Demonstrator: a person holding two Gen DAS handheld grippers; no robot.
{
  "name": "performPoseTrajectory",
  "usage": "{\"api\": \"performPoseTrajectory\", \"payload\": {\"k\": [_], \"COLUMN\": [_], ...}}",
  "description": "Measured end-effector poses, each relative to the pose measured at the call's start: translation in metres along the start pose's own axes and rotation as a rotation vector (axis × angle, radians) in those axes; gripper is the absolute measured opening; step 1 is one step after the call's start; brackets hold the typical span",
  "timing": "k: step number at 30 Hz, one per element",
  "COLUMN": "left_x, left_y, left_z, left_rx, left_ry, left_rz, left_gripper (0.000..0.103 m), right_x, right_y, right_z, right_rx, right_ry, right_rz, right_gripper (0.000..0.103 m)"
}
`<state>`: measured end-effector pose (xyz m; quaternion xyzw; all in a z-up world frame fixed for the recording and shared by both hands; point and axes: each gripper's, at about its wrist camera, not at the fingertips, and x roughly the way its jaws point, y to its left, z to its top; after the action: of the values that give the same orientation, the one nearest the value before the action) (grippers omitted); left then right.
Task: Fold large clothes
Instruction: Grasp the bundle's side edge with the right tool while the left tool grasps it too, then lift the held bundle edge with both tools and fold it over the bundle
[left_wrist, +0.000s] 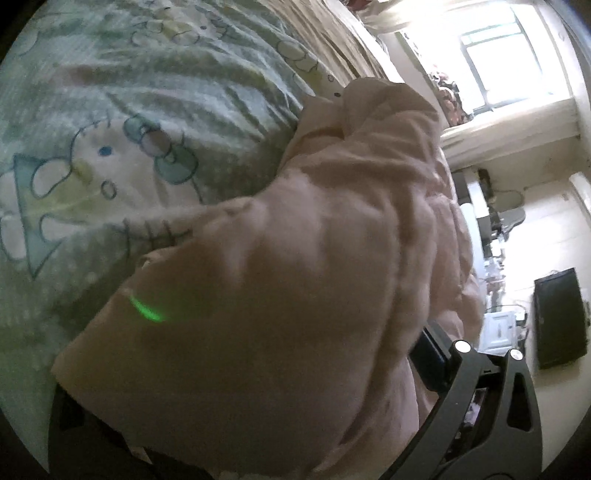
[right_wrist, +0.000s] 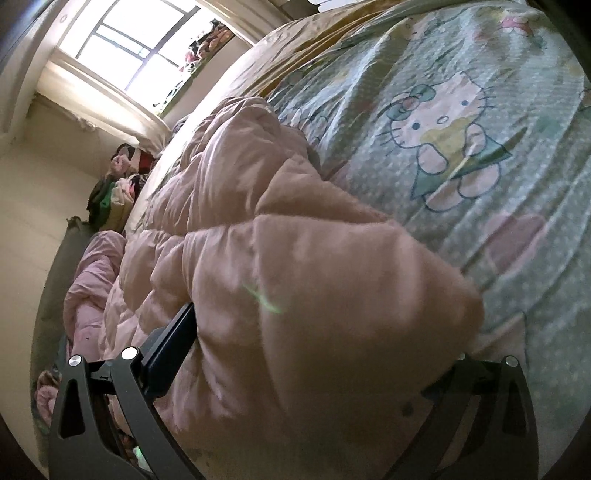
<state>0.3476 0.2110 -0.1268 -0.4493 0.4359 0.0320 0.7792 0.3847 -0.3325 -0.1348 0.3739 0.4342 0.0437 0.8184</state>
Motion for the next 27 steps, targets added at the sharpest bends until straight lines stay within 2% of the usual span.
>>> {"api": "performPoseTrajectory", "payload": {"k": [2,4,8,10,12,14,15,17,20,23,27], "left_x": [0.002,0.002,-0.001,-0.003,-0.006,-0.011,-0.016,-0.024,-0.03,-0.035,-0.044], "left_y": [-0.002,0.003,0.021,0.02,0.013,0.003,-0.005,-0.02,-0.039,-0.058,-0.081], "left_z": [0.002,0.003,0.003,0.001,-0.003,-0.007,-0.011,-0.017,-0.024,-0.03,-0.038], "left_rx": [0.014,-0.014,-0.067,-0.045,-0.005,0.048,0.104,0.199,0.315,0.422,0.537], "left_ry": [0.012,0.038,0.053,0.051,0.038,0.01,-0.013,-0.052,-0.087,-0.116,-0.162], "left_rz": [0.016,-0.001,-0.123,-0.118,-0.085,-0.055,-0.031,0.012,0.087,0.162,0.222], "left_gripper": [0.095,0.095,0.095,0.095,0.093,0.078,0.074,0.058,0.047,0.039,0.034], "right_x": [0.003,0.004,0.005,0.003,0.0,-0.004,-0.006,-0.012,-0.02,-0.027,-0.035], "right_y": [0.001,0.003,0.004,0.004,0.006,0.008,0.013,0.028,0.053,0.08,0.11], "right_z": [0.002,0.003,0.004,0.004,0.003,0.004,0.005,0.005,0.001,-0.006,-0.019], "right_rx": [-0.001,-0.008,-0.008,-0.005,-0.022,-0.044,-0.058,-0.129,-0.249,-0.384,-0.545], "right_ry": [-0.011,-0.019,-0.032,-0.035,-0.035,-0.029,-0.025,-0.034,-0.06,-0.105,-0.157], "right_rz": [0.011,0.012,0.021,0.034,0.037,0.025,0.012,-0.027,-0.098,-0.176,-0.253], "right_gripper": [0.099,0.095,0.079,0.072,0.061,0.054,0.05,0.044,0.036,0.032,0.028]}}
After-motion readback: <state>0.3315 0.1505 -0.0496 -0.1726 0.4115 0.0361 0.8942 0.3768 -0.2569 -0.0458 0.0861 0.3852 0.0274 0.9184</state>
